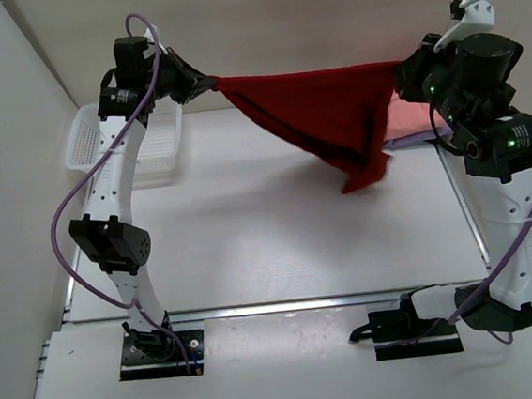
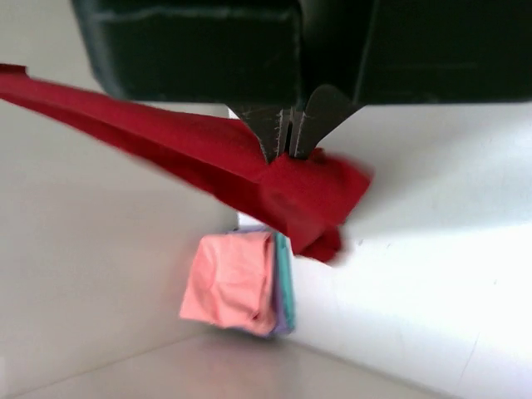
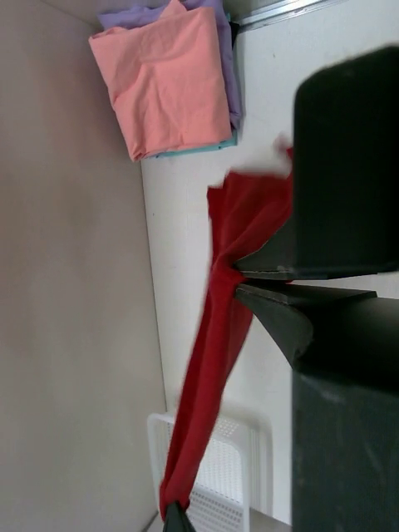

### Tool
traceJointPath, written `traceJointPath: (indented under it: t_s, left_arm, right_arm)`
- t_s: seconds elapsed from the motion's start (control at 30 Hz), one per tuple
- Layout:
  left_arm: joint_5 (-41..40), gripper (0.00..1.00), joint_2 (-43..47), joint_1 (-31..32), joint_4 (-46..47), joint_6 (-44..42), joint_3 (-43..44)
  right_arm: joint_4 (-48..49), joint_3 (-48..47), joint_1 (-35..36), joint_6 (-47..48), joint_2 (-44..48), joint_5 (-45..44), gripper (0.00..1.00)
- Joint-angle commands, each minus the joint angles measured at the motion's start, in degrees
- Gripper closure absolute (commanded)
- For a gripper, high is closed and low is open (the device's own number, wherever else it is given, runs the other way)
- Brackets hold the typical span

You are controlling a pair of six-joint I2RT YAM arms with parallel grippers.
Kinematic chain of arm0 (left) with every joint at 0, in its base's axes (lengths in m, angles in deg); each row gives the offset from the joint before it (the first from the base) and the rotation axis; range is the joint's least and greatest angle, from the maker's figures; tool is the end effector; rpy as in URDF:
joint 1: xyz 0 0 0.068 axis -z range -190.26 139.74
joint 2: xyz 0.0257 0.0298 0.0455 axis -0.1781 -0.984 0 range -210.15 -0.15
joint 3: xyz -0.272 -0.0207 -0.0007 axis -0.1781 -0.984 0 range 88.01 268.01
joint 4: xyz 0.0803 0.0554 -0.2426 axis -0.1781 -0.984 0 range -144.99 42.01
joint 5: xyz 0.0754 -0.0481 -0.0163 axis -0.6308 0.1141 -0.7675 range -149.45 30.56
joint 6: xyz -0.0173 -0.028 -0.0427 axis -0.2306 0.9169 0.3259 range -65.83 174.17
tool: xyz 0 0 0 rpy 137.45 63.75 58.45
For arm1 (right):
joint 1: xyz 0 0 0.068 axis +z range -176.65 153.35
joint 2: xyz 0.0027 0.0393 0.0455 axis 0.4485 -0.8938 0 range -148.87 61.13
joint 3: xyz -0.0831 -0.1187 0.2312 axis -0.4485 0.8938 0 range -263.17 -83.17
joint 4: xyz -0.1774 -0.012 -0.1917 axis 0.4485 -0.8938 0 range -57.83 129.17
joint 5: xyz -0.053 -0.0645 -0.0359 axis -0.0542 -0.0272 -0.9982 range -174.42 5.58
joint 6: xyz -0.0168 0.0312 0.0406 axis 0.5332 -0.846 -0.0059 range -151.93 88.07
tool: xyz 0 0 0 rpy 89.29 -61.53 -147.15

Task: Fold and stack the t-shirts
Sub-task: Flatten out the tshirt

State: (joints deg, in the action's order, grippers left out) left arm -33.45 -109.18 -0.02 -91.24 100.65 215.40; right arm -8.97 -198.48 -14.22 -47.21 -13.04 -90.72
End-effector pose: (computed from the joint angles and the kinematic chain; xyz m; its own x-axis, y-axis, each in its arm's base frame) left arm 0.4064 -0.0892 0.4526 -0.6847 -0.5387 -0.4909 0.0791 0.6146 -0.7848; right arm 0.1977 0.0396 0.5605 -0.1433 0.2367 -0.9610 -0.0722 0.9659 0.2487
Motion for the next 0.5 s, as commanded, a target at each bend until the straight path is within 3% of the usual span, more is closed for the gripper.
traceJointPath:
  t_s: [0.0, 0.2, 0.33, 0.47]
  left_arm:
    - [1.76, 1.0, 2.51, -2.67, 3.25, -0.26, 9.53]
    - [5.99, 1.0, 8.04, -5.58, 16.25, 6.16, 2.43]
    - [4.51, 1.0, 4.11, -5.85, 9.87, 4.59, 5.93]
    - [5.81, 1.0, 2.08, -4.97, 8.7, 3.53, -2.12]
  right_arm:
    - [-0.56, -2.02, -2.92, -0.7, 0.07, -0.3, 1.0]
    - [-0.55, -8.0, -5.65, -1.76, -2.12, 9.2, 1.0]
    - [-0.29, -4.68, -10.91, -3.51, -3.17, 17.54, 1.0]
    - [-1.69, 2.87, -11.28, -3.69, -6.86, 22.56, 1.0]
